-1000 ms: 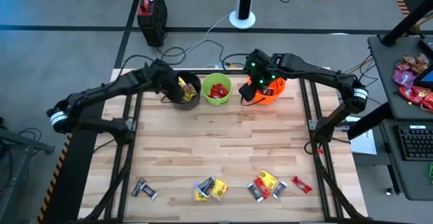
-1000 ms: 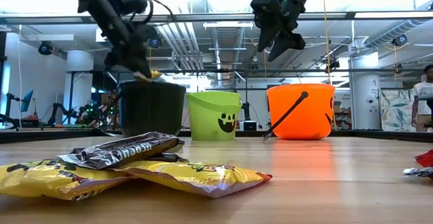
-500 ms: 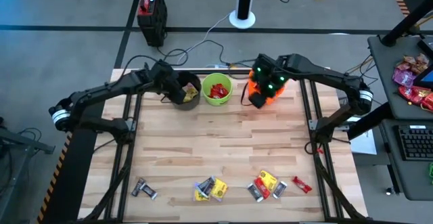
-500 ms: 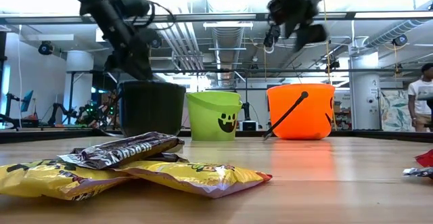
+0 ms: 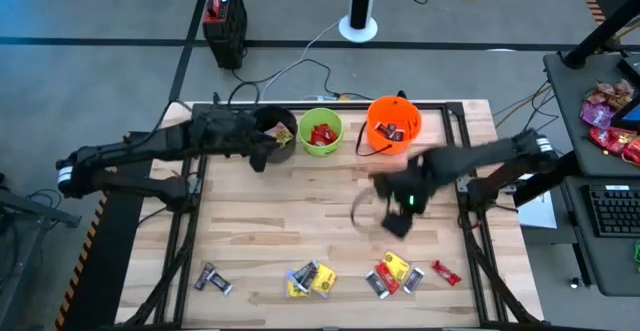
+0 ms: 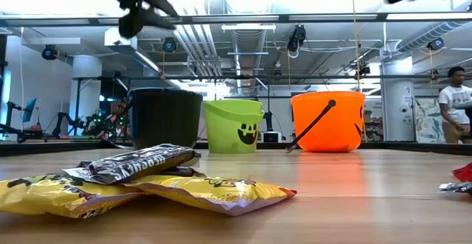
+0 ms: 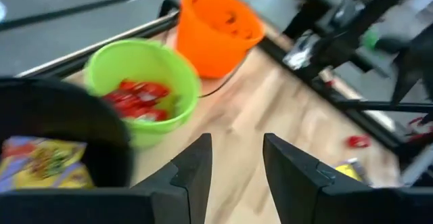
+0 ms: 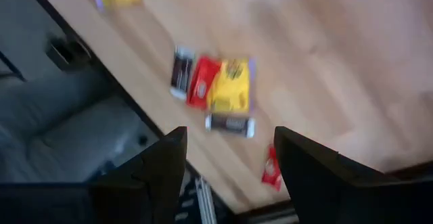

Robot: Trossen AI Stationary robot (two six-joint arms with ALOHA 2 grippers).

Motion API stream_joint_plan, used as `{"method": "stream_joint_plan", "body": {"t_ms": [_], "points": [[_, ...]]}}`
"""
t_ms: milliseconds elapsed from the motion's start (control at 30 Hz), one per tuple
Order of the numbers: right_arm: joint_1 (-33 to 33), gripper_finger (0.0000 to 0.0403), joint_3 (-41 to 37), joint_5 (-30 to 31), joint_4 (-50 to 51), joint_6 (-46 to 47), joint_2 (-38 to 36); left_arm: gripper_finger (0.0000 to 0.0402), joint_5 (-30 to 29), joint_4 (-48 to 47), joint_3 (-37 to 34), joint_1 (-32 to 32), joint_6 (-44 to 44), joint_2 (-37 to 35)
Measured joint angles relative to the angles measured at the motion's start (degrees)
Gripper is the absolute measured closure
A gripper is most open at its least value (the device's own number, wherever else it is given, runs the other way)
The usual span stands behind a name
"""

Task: Sort candy by brand, put in halloween buckets
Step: Put the red chocolate bar into the green bucket

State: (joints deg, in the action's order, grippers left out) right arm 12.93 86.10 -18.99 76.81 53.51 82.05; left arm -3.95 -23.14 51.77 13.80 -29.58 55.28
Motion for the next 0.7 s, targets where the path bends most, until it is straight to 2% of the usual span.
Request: {"method": "stream_joint_plan", "body": {"t_ms": [167, 300, 500, 700], "points": [[11.00, 0.0188, -3.40, -0.04, -4.64, 8.88, 5.42, 0.0286, -8.92, 5.38, 0.00, -8.84, -1.13, -0.16], [15.17, 0.0188, -6.77, 0.46, -12.63, 11.97, 10.14, 0.0286, -14.25, 7.98, 0.00, -12.78, -1.20, 0.15], [18.40, 0.0188, -10.79, 1.17, -22.60, 11.60, 18.22, 0.0286, -14.70, 8.24, -0.01, -13.55, -1.20, 0.16], [19.21, 0.0188, -10.41, 1.04, -28.31, 10.39, 23.07, 0.0286, -14.77, 8.17, -0.01, -13.55, -1.16, 0.20]]}}
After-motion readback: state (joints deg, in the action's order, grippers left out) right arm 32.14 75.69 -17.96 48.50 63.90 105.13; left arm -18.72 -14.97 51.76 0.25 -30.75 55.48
